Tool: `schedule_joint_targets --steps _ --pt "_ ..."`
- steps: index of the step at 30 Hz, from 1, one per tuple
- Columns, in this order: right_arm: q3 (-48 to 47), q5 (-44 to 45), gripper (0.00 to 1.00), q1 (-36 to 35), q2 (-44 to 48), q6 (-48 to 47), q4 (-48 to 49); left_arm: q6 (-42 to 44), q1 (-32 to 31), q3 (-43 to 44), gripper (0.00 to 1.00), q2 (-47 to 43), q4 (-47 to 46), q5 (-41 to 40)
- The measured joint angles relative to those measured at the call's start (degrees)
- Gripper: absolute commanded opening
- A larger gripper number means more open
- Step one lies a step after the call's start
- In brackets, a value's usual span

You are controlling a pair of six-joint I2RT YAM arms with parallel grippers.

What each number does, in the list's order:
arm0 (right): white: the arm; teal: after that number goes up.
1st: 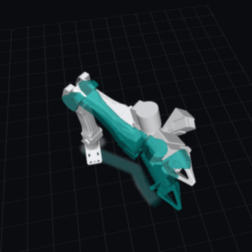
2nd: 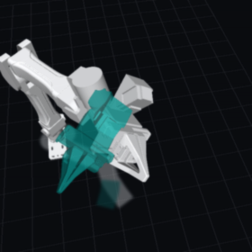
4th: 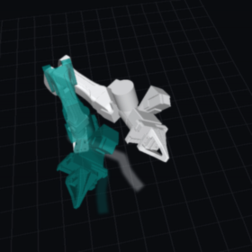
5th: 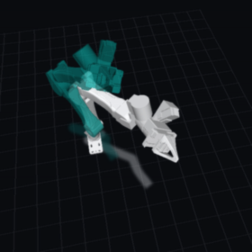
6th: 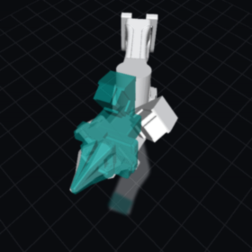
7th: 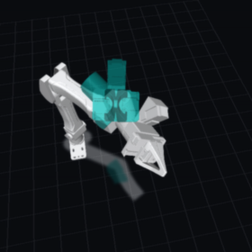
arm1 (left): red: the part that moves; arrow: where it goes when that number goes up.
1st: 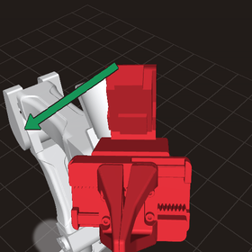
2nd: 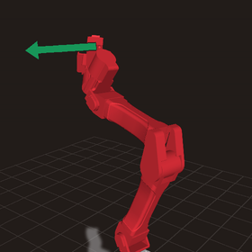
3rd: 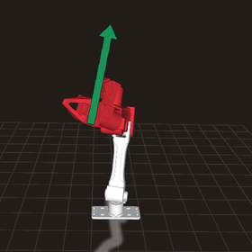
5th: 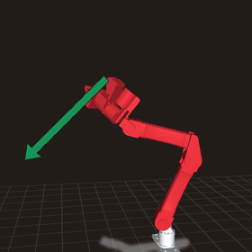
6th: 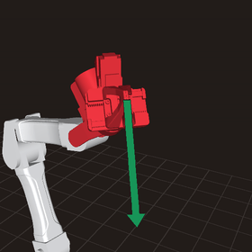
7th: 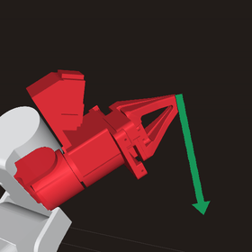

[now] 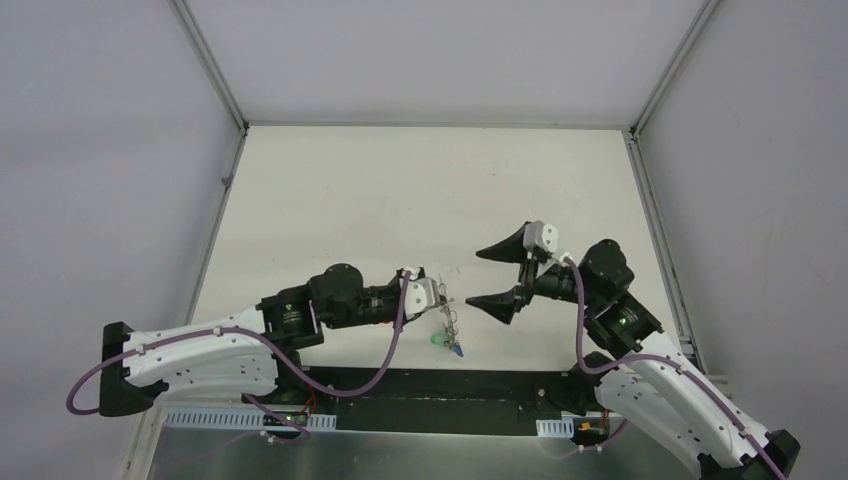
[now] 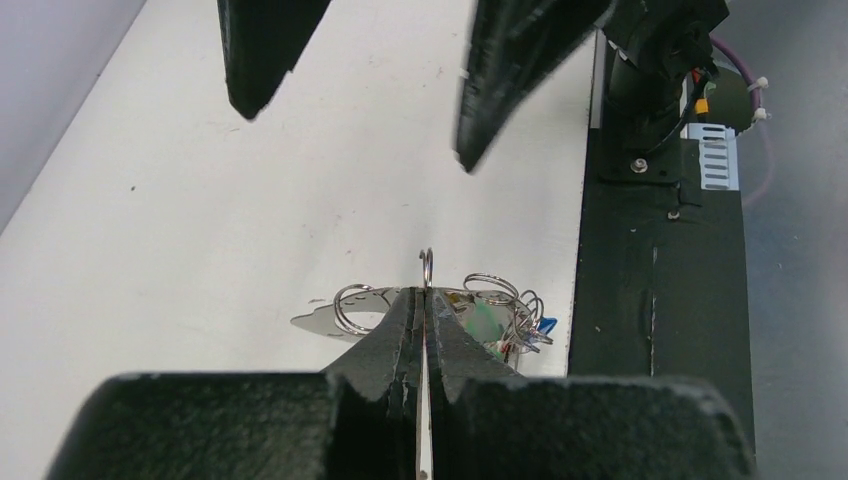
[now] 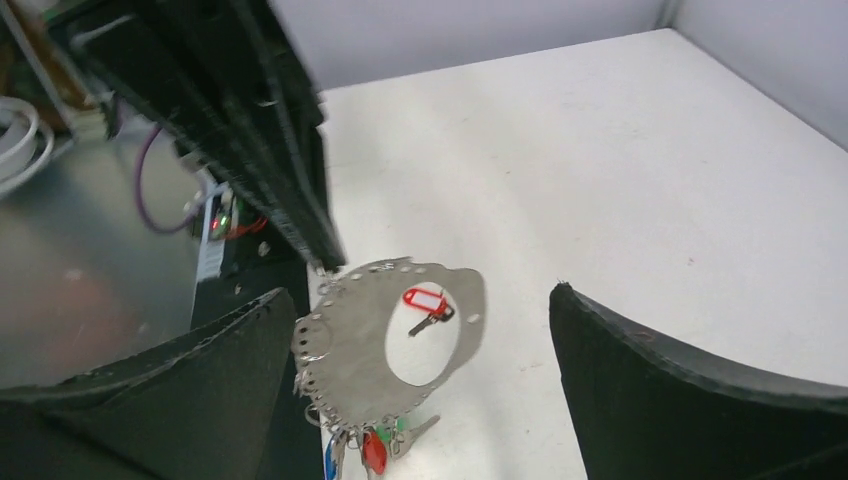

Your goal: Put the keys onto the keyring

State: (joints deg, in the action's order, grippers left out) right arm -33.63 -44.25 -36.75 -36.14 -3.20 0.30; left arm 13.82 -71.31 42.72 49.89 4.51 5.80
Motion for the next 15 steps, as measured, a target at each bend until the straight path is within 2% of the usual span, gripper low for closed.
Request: schedule_joint_targets --steps 5,9,15 --pt "-0.8 13.1 1.0 0.0 -1.9 9.3 1.8 0.8 0.0 -0.5 0.0 -6.6 4.0 -1.6" --pt "-5.3 22.8 1.0 0.0 -7.1 15.3 -1.8 1.4 0.0 -0.5 0.0 -13.7 9.9 -4.3" --pt "-13.8 27.8 1.0 0.0 -18.4 21.3 -9.4 2.0 0.0 0.4 0.0 -24.8 18.8 -7.3"
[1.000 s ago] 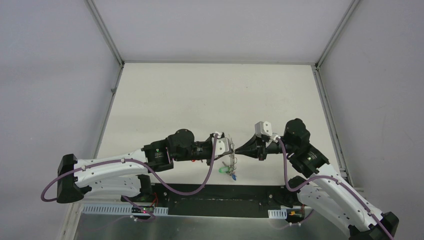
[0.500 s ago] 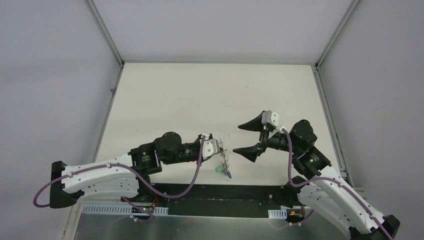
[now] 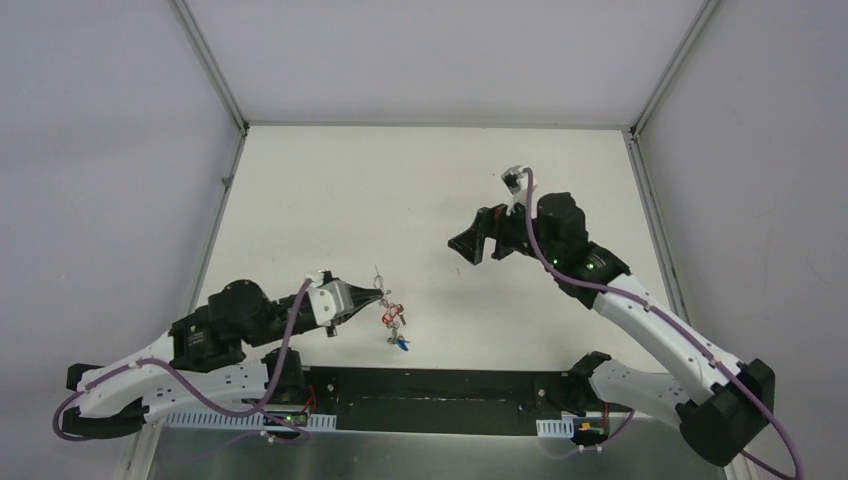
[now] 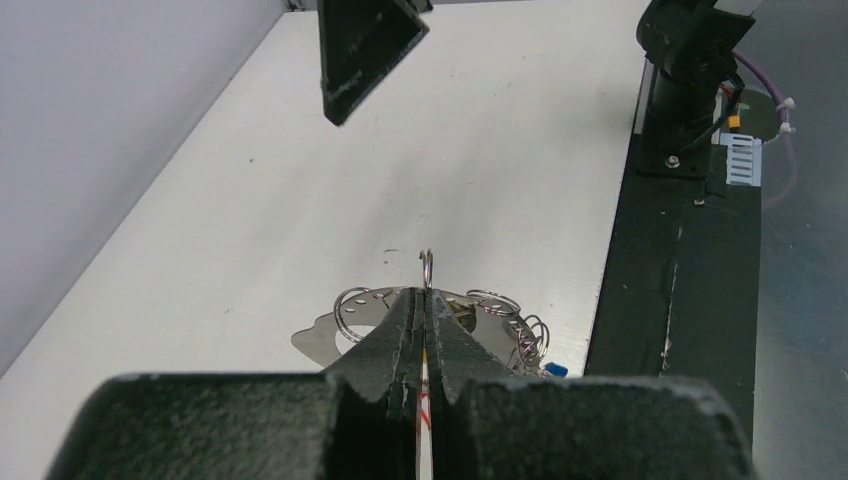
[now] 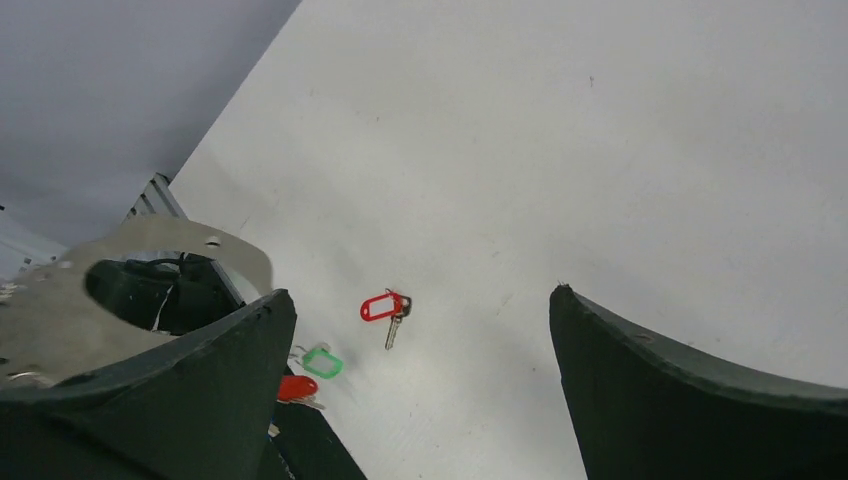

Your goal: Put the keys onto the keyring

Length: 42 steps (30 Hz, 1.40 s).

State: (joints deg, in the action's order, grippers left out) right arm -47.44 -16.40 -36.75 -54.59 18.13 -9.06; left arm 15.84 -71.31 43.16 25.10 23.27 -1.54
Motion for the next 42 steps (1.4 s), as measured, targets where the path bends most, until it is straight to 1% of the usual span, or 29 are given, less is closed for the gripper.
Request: schedule_joint_targets --steps 1,3,9,14,17,20,22,26,31,32,38,41,42 --pt "-1.4 -0.1 1.0 0.0 -2.7 0.9 -1.4 0.0 0.0 0.8 0.0 -1.4 1.5 -0.2" --pt "-2.5 -0.9 0.95 0.0 -6.8 1.7 -2.8 0.0 0.0 3.1 0.0 -3.4 4.7 -1.0" --pt "-3.1 -10.0 0.82 -0.9 -19.9 1.1 -3.5 -0.2 0.0 9.9 0.0 -6.2 11.9 -1.6" --pt "-6.1 -12.5 0.71 -6.3 -31.0 -2.4 -3.7 -1.1 0.0 12.3 0.0 -6.2 17.7 -1.1" --pt "-9.4 -12.4 0.59 -10.4 -37.0 -4.8 -3.8 -1.9 0.0 12.9 0.0 -6.2 20.5 -0.3" --pt "-13.7 -12.1 0.5 -13.7 -43.2 -6.7 -4.1 -3.1 0.0 13.2 0.0 -6.6 22.6 0.3" --pt "-16.5 -11.7 0.49 -15.4 -46.8 -7.8 -4.6 -3.5 0.0 13.2 0.0 -6.8 23.1 0.4" --pt "-20.7 -9.3 0.49 -18.1 -51.4 -9.4 -6.0 -4.8 0.0 13.3 0.0 -7.4 24.5 0.5" --pt "-23.6 -5.1 0.45 -20.9 -54.1 -11.2 -7.9 -6.0 0.0 13.7 0.0 -7.6 25.7 0.6" --pt "-23.8 -4.3 0.44 -21.3 -54.3 -11.5 -8.3 -6.2 0.0 13.8 0.0 -7.6 25.9 0.6" --pt "-25.8 -1.6 0.28 -22.8 -56.1 -13.3 -10.6 -7.5 0.0 14.3 0.0 -7.6 26.9 2.3" --pt "-26.7 -0.6 0.24 -22.9 -57.0 -13.8 -11.5 -7.9 0.0 14.3 0.0 -7.6 27.2 3.1" --pt "-26.7 -0.2 0.2 -23.0 -57.2 -13.9 -11.8 -8.0 0.0 14.3 0.0 -7.6 27.4 3.2"
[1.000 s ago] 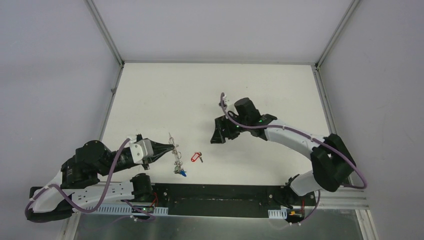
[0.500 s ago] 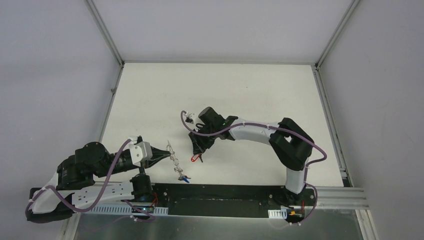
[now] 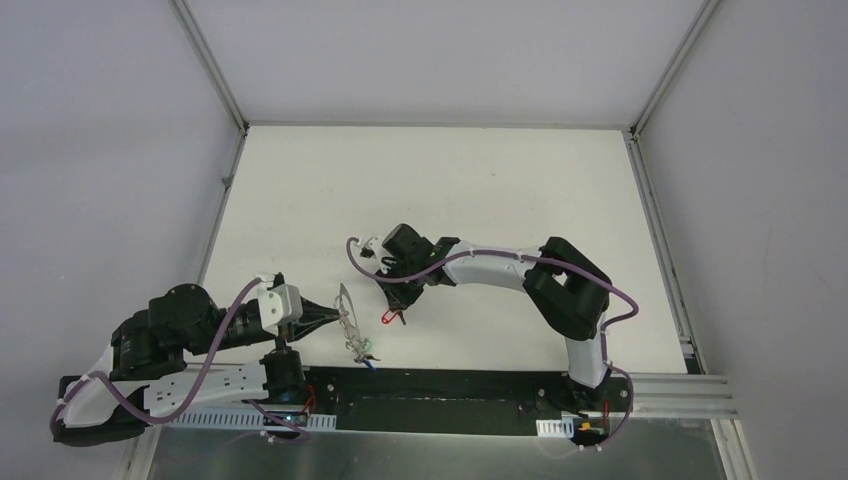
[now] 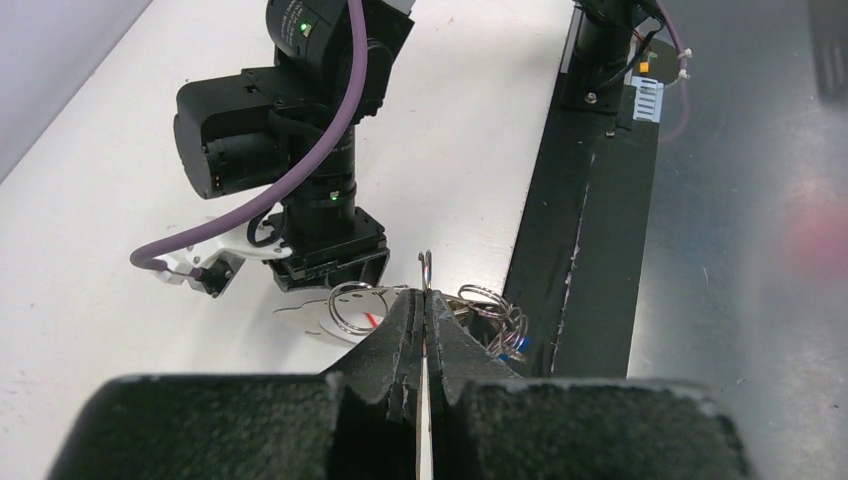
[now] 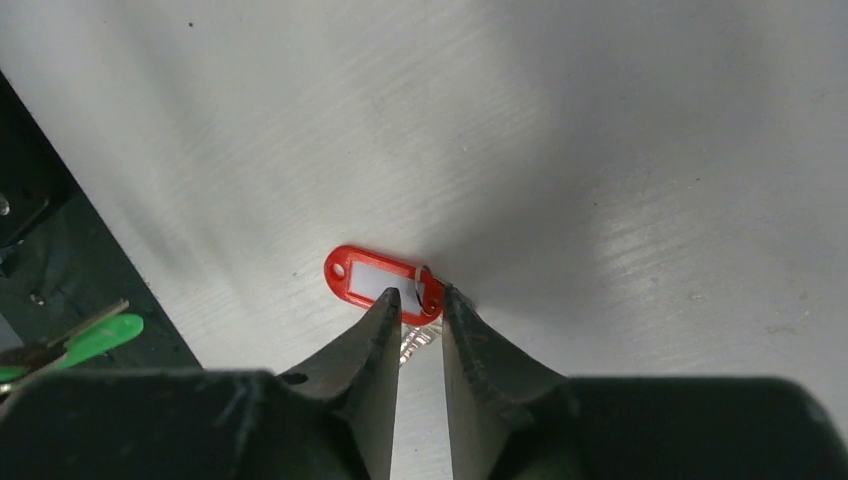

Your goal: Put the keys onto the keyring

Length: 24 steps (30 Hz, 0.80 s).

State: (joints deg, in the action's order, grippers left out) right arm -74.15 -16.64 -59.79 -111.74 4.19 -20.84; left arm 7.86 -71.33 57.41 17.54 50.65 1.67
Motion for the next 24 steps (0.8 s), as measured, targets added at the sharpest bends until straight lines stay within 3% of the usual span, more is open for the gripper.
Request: schedule_joint_targets --steps 7,17,24 --pt "-0.1 3.2 0.0 -0.8 0.0 -0.8 -0.5 -1.1 0.0 0.2 0.0 0.4 0.6 0.2" --pt "0.7 4.6 0.0 -0.7 2.6 -1.0 -1.2 -1.5 0.0 0.7 0.0 3.1 0.6 0.4" --pt "6.1 1.9 0.0 4.3 16.2 1.4 -1.0 -1.5 0.0 1.6 0.0 8.4 0.2 1.4"
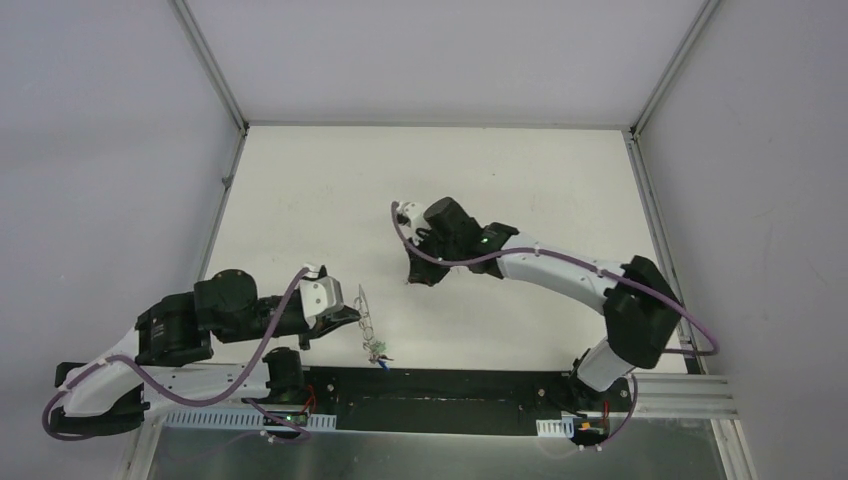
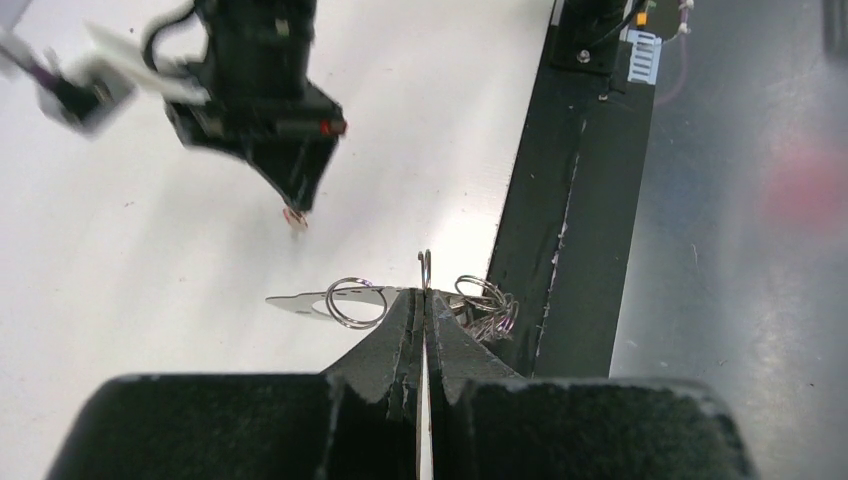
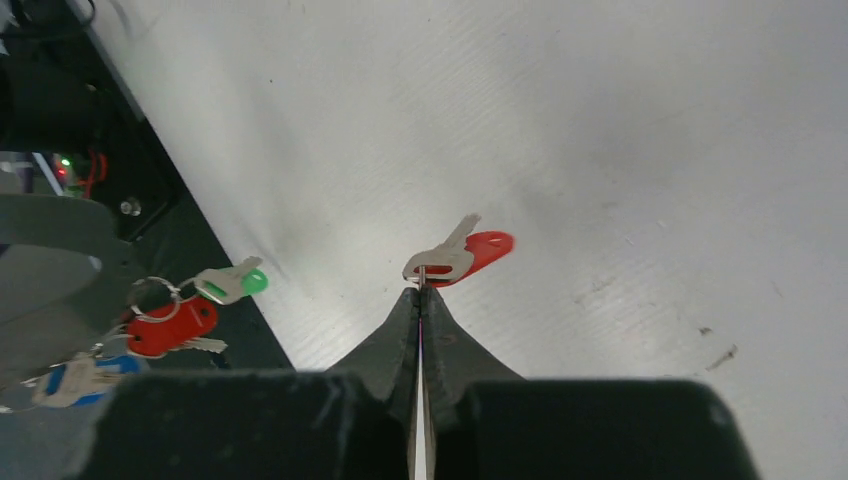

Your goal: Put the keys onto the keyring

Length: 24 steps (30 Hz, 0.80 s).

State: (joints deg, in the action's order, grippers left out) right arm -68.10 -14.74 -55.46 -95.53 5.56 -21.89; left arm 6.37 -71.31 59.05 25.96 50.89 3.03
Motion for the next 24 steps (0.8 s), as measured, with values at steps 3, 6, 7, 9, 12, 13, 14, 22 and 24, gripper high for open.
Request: schedule_joint_targets --steps 3,6,7,9,12,13,14,22,24 --pt "2.8 -2.5 0.0 3.7 6.5 1.8 0.3 0.0 0.0 0.0 0.0 3.2 -0.5 0.0" --pt "6.4 -5.2 0.0 7.8 13.3 3.9 0.4 0.0 0.0 0.0 0.0 6.8 -1.6 -1.6" --pt "7.4 -5.6 0.0 8.8 15.2 4.3 0.5 0.0 0.0 0.0 0.0 7.8 -2.0 -2.2" --pt "9.9 -6.3 0.0 11.0 19.9 5.0 0.3 0.1 0.0 -0.4 0.0 9.5 -3.5 -3.2" --pt "13.7 -6.7 0.0 12.8 27.2 4.6 0.1 0.5 0.0 -1.9 0.0 11.1 -6.9 -4.2" --pt "14.6 -6.9 0.0 13.0 29.6 3.9 -0.2 0.7 0.0 -2.7 0.0 11.7 -8.3 -4.4" --pt "15.5 -7.3 0.0 13.1 32.2 2.9 -0.5 0.9 0.0 -3.2 0.0 12.3 -9.2 -4.5" --pt "19.3 -14.1 0.0 13.1 48.4 -9.1 -2.3 6.6 0.0 -4.2 0.0 20.2 -16.2 -1.6" --pt "19.7 -16.3 0.0 13.1 50.2 -12.3 -2.6 8.9 0.0 -4.2 0.0 21.8 -17.4 0.7"
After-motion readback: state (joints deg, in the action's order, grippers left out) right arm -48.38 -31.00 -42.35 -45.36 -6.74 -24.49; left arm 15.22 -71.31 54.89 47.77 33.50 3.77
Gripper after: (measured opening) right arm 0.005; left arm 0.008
